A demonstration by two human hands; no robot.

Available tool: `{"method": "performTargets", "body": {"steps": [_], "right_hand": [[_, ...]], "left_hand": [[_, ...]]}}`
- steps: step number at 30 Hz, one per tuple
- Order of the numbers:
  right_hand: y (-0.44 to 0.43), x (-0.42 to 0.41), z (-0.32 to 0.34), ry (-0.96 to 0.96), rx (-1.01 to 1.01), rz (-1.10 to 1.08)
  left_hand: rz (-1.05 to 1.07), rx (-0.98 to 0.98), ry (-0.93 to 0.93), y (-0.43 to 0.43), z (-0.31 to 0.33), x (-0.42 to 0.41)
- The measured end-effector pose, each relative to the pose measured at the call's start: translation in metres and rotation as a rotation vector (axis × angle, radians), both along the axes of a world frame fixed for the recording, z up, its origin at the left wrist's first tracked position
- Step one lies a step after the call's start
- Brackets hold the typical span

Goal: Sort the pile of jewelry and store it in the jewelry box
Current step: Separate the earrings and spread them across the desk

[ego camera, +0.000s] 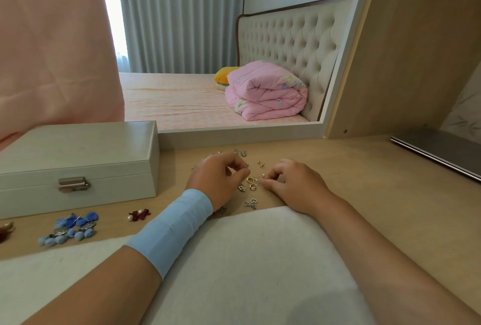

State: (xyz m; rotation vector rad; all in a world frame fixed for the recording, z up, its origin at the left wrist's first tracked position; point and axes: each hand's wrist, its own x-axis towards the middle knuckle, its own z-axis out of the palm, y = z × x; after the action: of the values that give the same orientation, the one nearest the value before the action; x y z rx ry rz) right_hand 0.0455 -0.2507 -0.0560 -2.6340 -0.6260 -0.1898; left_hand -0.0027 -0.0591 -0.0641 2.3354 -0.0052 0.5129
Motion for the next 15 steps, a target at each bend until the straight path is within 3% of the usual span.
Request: {"method": "performTargets", "body": {"steps": [8, 15], "right_hand": [[0.0038, 0.0054, -0.0037, 0.184, 0.446, -0.048], [0.0023, 0.0065, -0.0040, 0.179, 0.354, 0.033]], "left_hand": [[-0.010, -0.246, -0.003, -0.0019, 0.0030, -0.0001], [-0.045, -0.223, 0.002, -0.0056, 0.0039, 0.0024]]}}
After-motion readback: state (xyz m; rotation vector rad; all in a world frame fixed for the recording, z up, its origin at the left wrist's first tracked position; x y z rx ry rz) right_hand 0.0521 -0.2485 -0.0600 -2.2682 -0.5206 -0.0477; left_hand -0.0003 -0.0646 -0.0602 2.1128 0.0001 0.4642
